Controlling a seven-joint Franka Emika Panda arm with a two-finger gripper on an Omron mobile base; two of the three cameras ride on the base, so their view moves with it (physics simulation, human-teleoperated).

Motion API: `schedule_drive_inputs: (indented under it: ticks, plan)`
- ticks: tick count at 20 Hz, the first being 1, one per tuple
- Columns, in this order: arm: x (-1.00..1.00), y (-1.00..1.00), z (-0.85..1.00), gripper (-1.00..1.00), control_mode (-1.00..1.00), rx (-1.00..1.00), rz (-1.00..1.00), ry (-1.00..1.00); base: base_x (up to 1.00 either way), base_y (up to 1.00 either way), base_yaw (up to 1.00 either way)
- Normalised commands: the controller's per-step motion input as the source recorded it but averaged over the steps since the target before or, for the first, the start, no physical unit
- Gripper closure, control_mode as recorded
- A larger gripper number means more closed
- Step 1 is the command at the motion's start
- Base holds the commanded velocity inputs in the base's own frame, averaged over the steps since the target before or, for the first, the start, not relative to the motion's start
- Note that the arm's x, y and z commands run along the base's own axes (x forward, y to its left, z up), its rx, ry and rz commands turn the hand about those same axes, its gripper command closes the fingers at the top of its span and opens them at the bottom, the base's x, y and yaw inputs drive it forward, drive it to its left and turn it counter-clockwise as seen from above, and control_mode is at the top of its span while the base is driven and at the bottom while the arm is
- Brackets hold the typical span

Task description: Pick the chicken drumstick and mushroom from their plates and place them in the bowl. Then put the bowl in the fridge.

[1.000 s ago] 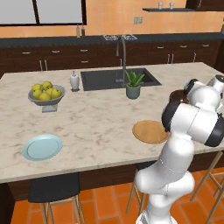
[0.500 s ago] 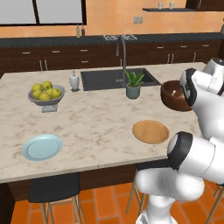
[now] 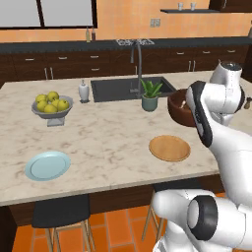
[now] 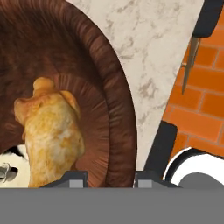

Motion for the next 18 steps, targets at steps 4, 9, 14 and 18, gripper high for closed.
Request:
schedule_drive_inputs:
  ticks: [4, 9, 14, 18]
  plan:
    - [-0.35, 0.56, 0.28, 1.00, -1.00, 0.00, -0.18, 0.00, 0.00, 0.00, 0.00]
    - [-0.46, 0.26, 0.53, 1.00, -1.00, 0.01, -0.12, 0.04, 0.00, 0.00, 0.00]
    - [-0.67, 0.33, 0.21, 1.00, -1.00, 0.00, -0.01, 0.05, 0.00, 0.00, 0.00]
    - [-0.20, 0.47, -0.02, 1.00, -1.00, 0.00, 0.00, 0.00, 0.00, 0.00, 0.00]
